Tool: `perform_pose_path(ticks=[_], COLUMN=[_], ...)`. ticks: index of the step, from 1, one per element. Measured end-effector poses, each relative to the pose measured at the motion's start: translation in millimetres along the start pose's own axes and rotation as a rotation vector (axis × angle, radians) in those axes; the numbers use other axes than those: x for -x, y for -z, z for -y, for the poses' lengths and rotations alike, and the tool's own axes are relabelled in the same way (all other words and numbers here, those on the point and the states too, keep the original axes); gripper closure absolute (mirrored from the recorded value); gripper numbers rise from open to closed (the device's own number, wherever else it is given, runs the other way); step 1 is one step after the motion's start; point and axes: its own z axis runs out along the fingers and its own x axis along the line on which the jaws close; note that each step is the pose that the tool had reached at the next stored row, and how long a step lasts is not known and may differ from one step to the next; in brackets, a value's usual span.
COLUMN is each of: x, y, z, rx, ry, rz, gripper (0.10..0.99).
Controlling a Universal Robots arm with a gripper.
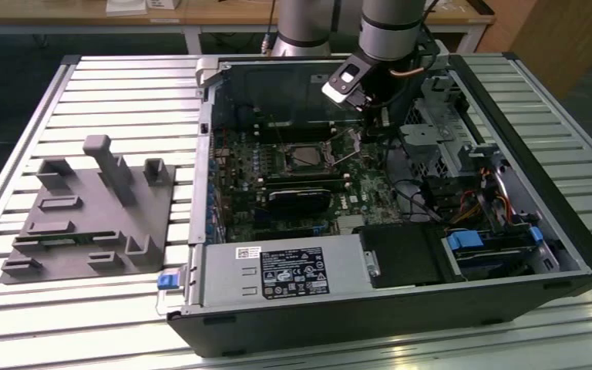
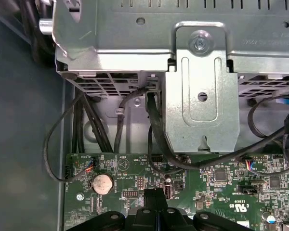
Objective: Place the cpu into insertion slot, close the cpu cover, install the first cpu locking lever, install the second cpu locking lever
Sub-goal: 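Close the cpu cover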
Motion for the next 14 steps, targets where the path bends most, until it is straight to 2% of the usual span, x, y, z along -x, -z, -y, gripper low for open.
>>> perform_pose_path(ticks=[3,4,5,6,10,11,12,14], x=[0.0,0.0,0.0,0.0,-0.1,0.0,-0.1,-0.1], y=[-0.2,-0.3,-0.5,-0.6,-1.2,-1.3,-1.3,-1.3], z=[0.0,0.0,-0.1,-0.3,-1.3,-1.5,-1.5,-1.5], rx=[0.0,-0.004,-0.014,-0.028,-0.097,-0.112,-0.118,-0.123], ry=[0.0,0.0,0.0,0.0,0.001,0.001,0.001,0.001], rz=[-0.0002,-0.0002,-0.0002,0.0001,0.0011,0.0015,0.0015,0.0016], gripper=[0.98,0.98,0.98,0.98,0.98,0.98,0.98,0.98])
